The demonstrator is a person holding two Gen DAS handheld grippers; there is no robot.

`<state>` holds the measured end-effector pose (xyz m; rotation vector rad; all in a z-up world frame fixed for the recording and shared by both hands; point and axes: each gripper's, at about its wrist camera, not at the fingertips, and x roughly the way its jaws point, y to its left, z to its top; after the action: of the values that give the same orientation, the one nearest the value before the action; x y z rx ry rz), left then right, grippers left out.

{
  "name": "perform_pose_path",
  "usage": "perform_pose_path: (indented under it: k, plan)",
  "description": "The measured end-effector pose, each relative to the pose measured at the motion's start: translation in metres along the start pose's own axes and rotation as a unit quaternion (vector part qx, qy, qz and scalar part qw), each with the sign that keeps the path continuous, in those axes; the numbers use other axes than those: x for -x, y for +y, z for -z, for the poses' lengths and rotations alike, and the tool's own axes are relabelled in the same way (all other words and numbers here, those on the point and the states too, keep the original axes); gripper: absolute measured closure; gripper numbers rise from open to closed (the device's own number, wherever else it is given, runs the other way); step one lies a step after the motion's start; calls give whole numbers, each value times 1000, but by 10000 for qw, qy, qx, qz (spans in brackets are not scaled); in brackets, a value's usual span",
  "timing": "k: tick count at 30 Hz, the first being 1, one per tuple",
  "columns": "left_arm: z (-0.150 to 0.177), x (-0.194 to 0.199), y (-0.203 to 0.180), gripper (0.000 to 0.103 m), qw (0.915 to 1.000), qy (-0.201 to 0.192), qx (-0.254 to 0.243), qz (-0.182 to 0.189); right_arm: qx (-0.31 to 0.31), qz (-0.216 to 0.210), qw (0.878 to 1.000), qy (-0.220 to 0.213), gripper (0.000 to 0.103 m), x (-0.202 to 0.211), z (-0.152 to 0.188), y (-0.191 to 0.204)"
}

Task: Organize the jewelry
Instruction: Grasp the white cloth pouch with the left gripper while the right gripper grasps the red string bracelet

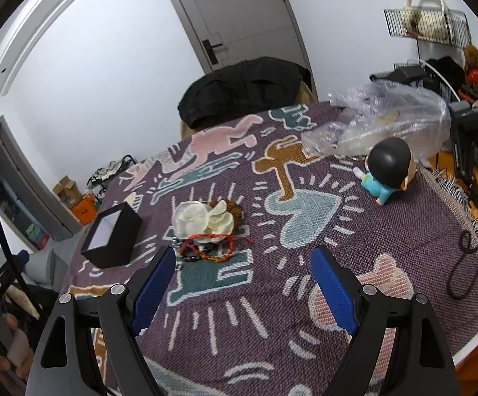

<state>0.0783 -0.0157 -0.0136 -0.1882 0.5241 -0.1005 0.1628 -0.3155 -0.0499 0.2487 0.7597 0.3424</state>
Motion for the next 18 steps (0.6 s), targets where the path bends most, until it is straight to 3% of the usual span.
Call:
perform_pose_path:
  k: [18]
  plan:
    - [-19, -99, -37, 1, 9954, 846, -214, 401, -565, -207, 9973, 417, 19, -56, -4, -29]
